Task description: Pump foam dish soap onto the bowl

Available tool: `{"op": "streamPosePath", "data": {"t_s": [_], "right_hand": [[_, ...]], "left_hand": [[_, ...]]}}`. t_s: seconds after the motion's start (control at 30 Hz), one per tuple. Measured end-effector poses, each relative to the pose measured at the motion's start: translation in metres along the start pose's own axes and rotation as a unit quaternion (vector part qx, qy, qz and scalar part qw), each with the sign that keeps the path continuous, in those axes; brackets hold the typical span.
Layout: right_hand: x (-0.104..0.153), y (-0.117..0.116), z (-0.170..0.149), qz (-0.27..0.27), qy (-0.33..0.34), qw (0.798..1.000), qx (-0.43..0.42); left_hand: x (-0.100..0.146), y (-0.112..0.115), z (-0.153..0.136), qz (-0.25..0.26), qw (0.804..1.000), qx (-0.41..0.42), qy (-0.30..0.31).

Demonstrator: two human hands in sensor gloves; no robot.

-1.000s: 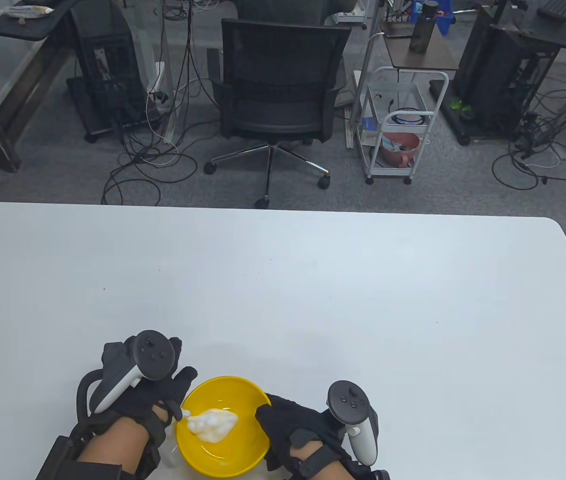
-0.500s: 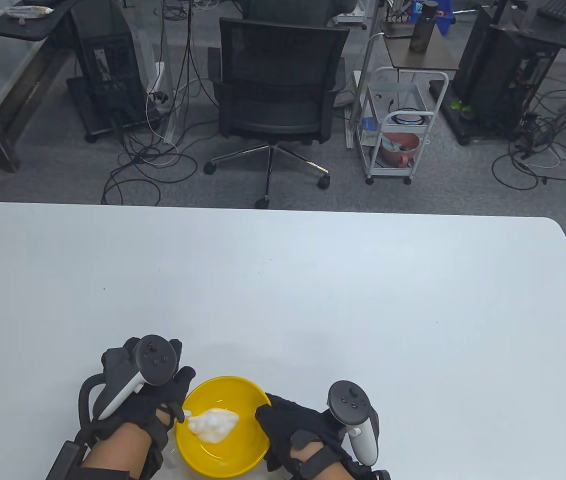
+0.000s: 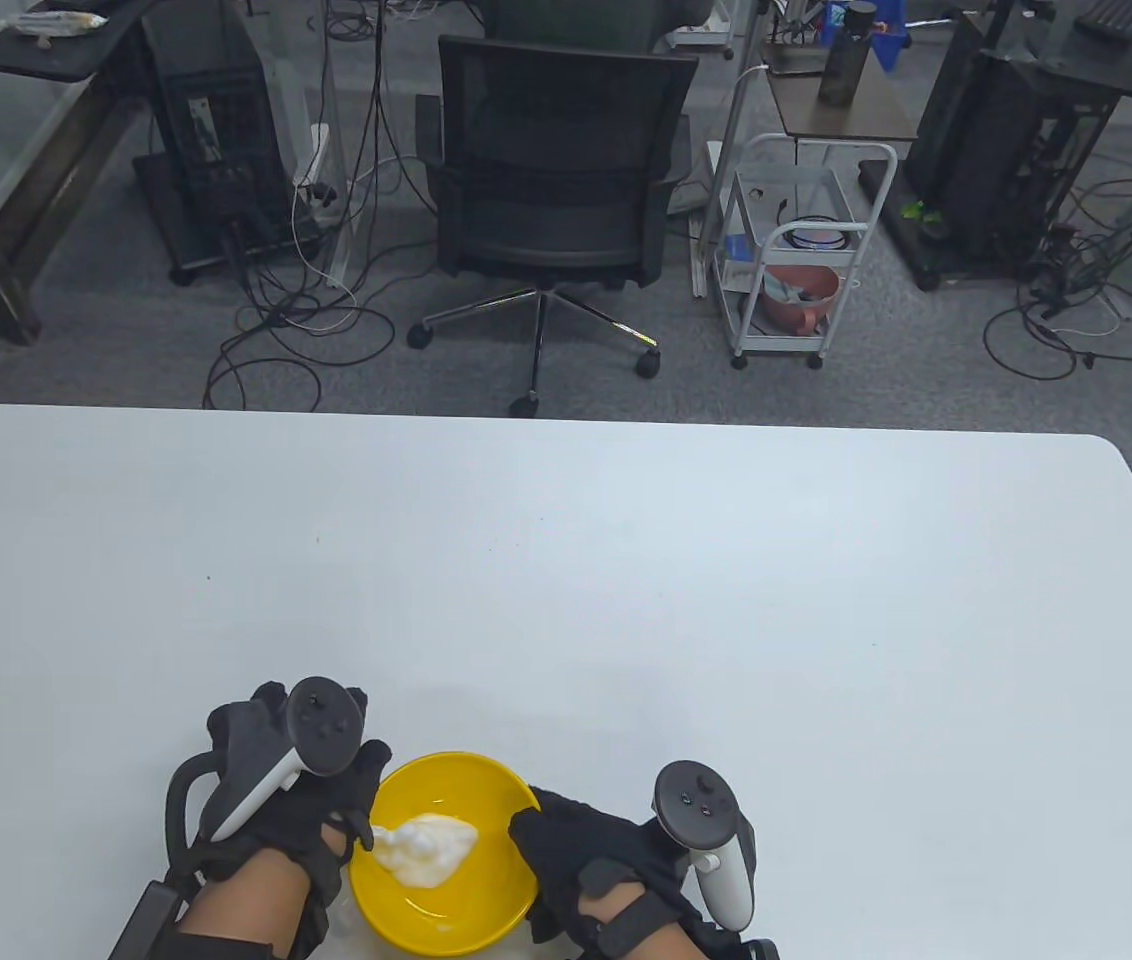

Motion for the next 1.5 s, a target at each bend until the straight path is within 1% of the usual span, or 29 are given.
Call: {"op": "streamPosePath", "data": {"t_s": [0.17,0.33,0.47,0.7,0.87,1.0,1.13,1.23,1.37,1.5], "right_hand": [[0.0,0.0,0.0,0.0,-0.001,1.0,0.002],[-0.001,0.0,-0.001,0.0,-0.005,1.0,-0.001],[-0.001,0.0,-0.001,0.001,-0.003,1.0,-0.002],[-0.001,0.0,0.0,0.003,-0.001,1.0,-0.002],[-0.001,0.0,-0.001,0.003,-0.004,1.0,-0.005],[0.0,0.0,0.001,0.002,0.001,1.0,-0.006],[0.001,0.0,0.003,0.003,0.005,1.0,-0.003],[0.001,0.0,0.003,0.003,0.004,1.0,-0.007],[0.001,0.001,0.003,0.002,0.005,1.0,-0.01],[0.001,0.002,0.003,0.002,0.008,1.0,-0.014]], "left_hand": [[-0.001,0.001,-0.002,-0.007,1.0,0.016,0.005],[0.0,-0.001,0.001,-0.002,1.0,-0.001,-0.001],[0.0,-0.002,0.0,-0.002,1.0,0.002,0.0],[0.007,-0.013,0.0,0.021,1.0,0.007,0.014],[0.006,-0.016,-0.002,0.012,1.0,0.015,0.024],[0.004,-0.014,-0.008,0.004,0.998,0.059,0.037],[0.001,-0.01,-0.015,-0.014,0.994,0.103,0.033],[0.0,-0.009,-0.018,-0.023,0.992,0.119,0.033],[0.001,-0.01,-0.018,-0.017,0.992,0.116,0.037],[0.004,-0.014,-0.017,-0.006,0.995,0.096,0.04]]}}
Point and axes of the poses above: the tracker on the back of each hand, its own z axis roughly to the thumb side, its own x axis roughly from the fingertips to the wrist, y = z × x, the point moved 1 cm from there along -x, roughly from the wrist to the fingertips, and after that the axes turned 10 degrees about -y, right-handed, at the moved point
